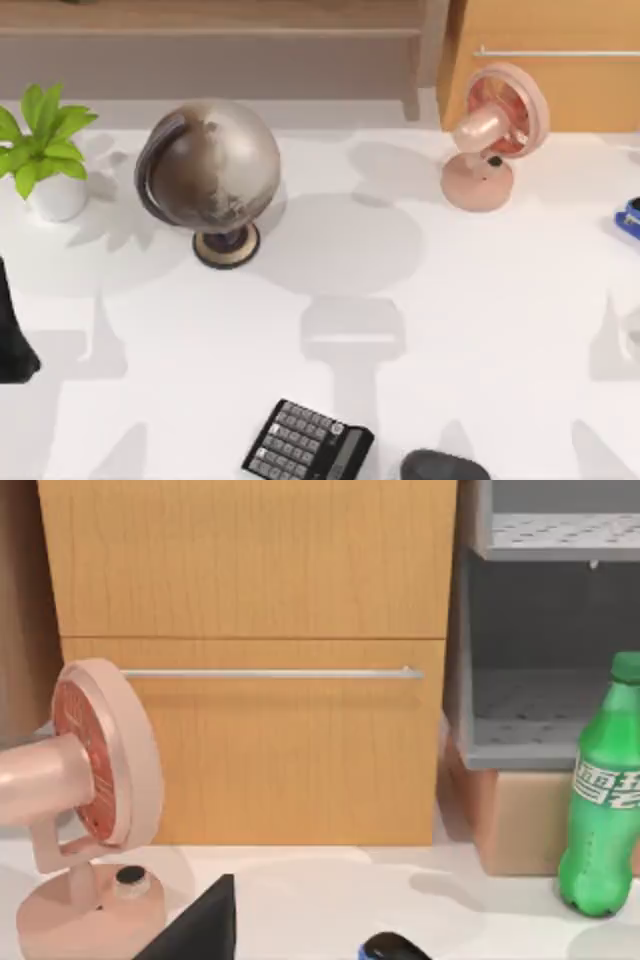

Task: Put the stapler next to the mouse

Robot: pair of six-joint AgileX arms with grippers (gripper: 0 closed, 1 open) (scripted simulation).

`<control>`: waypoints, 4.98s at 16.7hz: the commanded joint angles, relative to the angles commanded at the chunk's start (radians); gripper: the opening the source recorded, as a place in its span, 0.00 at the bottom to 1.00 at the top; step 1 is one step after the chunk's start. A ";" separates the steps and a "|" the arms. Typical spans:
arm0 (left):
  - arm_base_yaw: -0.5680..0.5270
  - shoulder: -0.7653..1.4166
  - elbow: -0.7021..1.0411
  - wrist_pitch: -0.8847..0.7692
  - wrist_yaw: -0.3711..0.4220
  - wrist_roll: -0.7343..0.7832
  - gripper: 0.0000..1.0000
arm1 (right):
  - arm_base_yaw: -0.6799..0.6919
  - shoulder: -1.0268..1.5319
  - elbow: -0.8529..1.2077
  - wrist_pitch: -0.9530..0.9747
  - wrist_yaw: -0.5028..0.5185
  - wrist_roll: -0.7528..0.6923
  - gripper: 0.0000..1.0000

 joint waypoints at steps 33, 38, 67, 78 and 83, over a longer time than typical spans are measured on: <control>0.000 0.000 0.000 0.000 0.000 0.000 1.00 | -0.056 2.079 1.626 -1.057 0.031 -0.782 1.00; 0.000 0.000 0.000 0.000 0.000 0.000 1.00 | -0.060 2.185 1.734 -1.122 0.002 -0.829 1.00; 0.000 0.000 0.000 0.000 0.000 0.000 1.00 | -0.059 2.245 1.625 -0.954 0.001 -0.828 0.10; 0.000 0.000 0.000 0.000 0.000 0.000 1.00 | -0.057 2.242 1.630 -0.957 0.002 -0.828 0.00; 0.000 0.000 0.000 0.000 0.000 0.000 1.00 | -0.058 2.218 1.669 -1.023 0.002 -0.829 0.00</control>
